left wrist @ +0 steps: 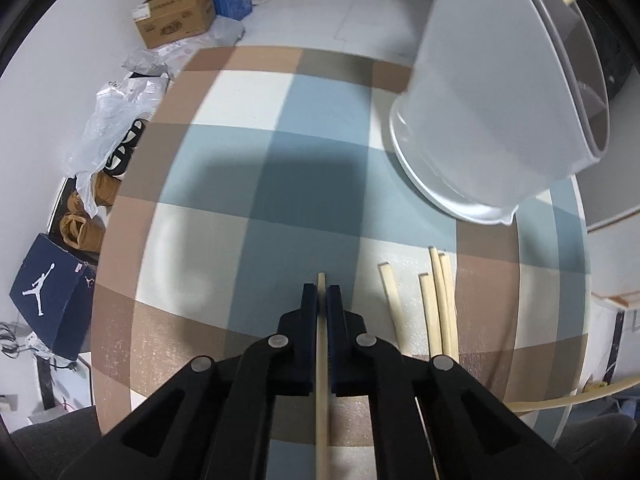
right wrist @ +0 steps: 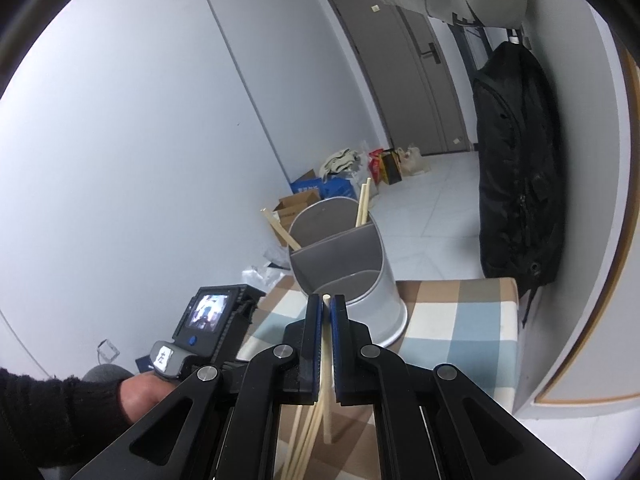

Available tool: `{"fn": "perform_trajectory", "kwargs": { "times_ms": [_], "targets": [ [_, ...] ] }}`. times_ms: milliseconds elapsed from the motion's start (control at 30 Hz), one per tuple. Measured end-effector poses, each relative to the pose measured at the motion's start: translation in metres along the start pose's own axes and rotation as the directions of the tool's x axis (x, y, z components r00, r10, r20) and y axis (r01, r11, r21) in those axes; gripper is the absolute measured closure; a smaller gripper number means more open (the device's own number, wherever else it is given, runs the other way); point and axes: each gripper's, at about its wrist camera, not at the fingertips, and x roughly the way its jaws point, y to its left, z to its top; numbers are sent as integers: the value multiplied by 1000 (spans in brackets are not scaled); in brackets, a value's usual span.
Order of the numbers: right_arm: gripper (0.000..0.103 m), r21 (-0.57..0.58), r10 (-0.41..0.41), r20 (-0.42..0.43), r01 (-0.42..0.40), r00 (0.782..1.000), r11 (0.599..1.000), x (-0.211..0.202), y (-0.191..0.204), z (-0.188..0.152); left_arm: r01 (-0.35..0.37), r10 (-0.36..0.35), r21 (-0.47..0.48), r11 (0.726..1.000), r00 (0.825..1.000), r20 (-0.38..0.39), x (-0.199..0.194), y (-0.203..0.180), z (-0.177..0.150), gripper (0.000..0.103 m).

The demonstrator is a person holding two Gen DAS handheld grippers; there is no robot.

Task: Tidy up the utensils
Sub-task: 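Lift both held chopsticks upright and carry them above the white holder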

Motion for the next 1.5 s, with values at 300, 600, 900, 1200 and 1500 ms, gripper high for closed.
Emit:
{"fn": "perform_trajectory", "kwargs": {
  "times_ms": [300, 600, 900, 1200, 1500],
  "targets": [
    [99, -4, -17, 8, 17, 1000, 1000, 0, 1, -2, 76, -60, -46, 996, 957, 285, -62, 10, -7, 102],
    [99, -25, -28, 21, 29, 999, 999, -2, 10, -3, 161, -124, -35, 986, 869, 480, -104, 26, -16, 103],
    [99, -21, -59, 53, 60, 997, 998, -10, 17, 2, 171, -165, 40, 984, 825, 541, -131, 26, -24, 103],
    [99, -11, -61, 80, 62, 995, 998, -16, 25, 19, 179, -225, 137, 974, 775, 590, -164, 16, -26, 103],
    [99, -28, -41, 127, 45, 991, 999, -17, 36, 51, 202, -274, 185, 962, 749, 603, -190, 14, -17, 103]
  ]
}}
